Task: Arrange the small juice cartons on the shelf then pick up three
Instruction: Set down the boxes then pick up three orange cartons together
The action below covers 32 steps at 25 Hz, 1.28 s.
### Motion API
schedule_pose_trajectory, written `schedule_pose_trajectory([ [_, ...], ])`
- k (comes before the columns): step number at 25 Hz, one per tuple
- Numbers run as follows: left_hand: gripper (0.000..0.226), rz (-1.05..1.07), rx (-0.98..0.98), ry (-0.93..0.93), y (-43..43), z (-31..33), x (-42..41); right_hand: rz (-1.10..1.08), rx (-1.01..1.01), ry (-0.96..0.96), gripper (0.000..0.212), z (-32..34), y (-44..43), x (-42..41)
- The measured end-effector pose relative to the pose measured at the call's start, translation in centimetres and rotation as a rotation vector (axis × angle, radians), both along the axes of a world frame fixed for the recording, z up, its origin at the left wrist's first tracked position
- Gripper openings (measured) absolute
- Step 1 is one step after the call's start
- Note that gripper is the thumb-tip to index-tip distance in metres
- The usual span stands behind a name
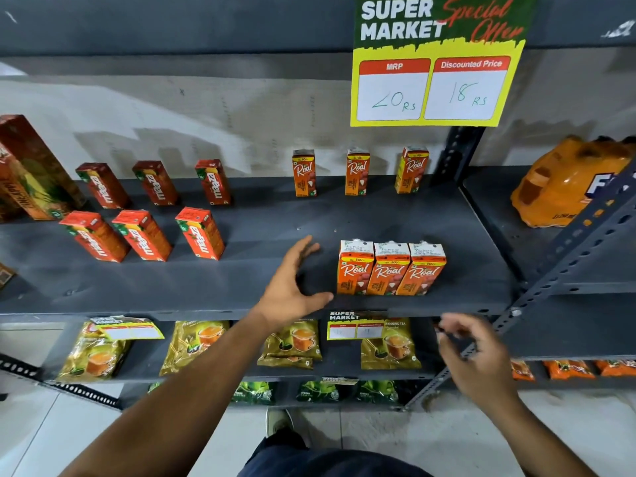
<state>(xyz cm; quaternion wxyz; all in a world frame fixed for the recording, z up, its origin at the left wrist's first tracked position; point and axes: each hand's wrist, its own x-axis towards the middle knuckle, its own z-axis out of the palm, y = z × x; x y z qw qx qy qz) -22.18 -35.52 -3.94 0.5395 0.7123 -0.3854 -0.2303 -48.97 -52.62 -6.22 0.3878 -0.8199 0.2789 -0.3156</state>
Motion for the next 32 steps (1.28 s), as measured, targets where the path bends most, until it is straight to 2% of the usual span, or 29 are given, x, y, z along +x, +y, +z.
schedule_pose_trajectory([
  [3,0.074,0.102,-0.119,-0.091,3.4,-0.2,0.9,0.272,-0.093,0.067,0.026,-0.2,3.1,2.1],
  [5,0.060,0.207,-0.148,-0.202,6.2,0.0,1.8,0.405,-0.079,0.057,0.017,0.3,5.0,4.6],
  [8,0.045,0.396,-0.185,-0.339,10.7,0.9,3.3,0.519,-0.055,0.054,0.023,1.5,7.9,8.7],
  [11,0.046,0.687,-0.276,-0.425,15.1,1.8,5.8,0.596,0.006,0.041,0.021,2.2,10.5,11.5],
  [13,0.058,0.891,-0.328,-0.402,17.8,2.0,8.8,0.609,0.032,0.066,0.034,3.0,11.8,13.6],
  [15,0.082,0.985,-0.286,-0.286,20.2,2.3,12.3,0.605,0.082,0.095,0.059,4.0,12.8,16.6],
  [18,0.112,0.874,-0.154,-0.073,22.5,3.0,17.5,0.518,0.190,0.142,0.087,5.7,13.4,23.2],
  [21,0.106,0.667,-0.093,0.043,25.1,2.9,23.4,0.448,0.353,0.169,0.101,6.3,13.9,30.5],
  [23,0.088,0.493,-0.006,0.032,25.9,3.0,26.5,0.409,0.372,0.217,0.093,6.1,14.9,34.0],
  [24,0.077,0.438,0.036,0.013,25.9,3.3,27.3,0.380,0.356,0.243,0.081,5.9,15.4,35.3],
  [27,0.049,0.399,0.096,0.004,25.0,3.6,28.3,0.304,0.277,0.327,0.049,4.9,16.7,37.5],
  [32,0.046,0.259,0.098,0.123,23.5,3.0,29.3,0.350,0.298,0.351,0.045,4.6,18.0,40.6],
])
